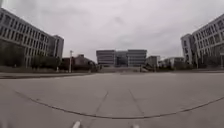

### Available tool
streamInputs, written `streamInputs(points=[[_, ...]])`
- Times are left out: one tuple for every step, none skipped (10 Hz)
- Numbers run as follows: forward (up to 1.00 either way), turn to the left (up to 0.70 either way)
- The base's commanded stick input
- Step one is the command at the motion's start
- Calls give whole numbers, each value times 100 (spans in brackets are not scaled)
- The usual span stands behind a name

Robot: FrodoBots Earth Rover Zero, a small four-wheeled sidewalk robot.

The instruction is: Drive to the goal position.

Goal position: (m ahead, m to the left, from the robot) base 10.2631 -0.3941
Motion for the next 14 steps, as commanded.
streamInputs(points=[[100,-38],[100,-35],[100,-22],[100,-6],[100,0],[100,0],[100,0],[100,0],[100,0],[100,0],[100,0],[100,0],[100,0],[100,0]])
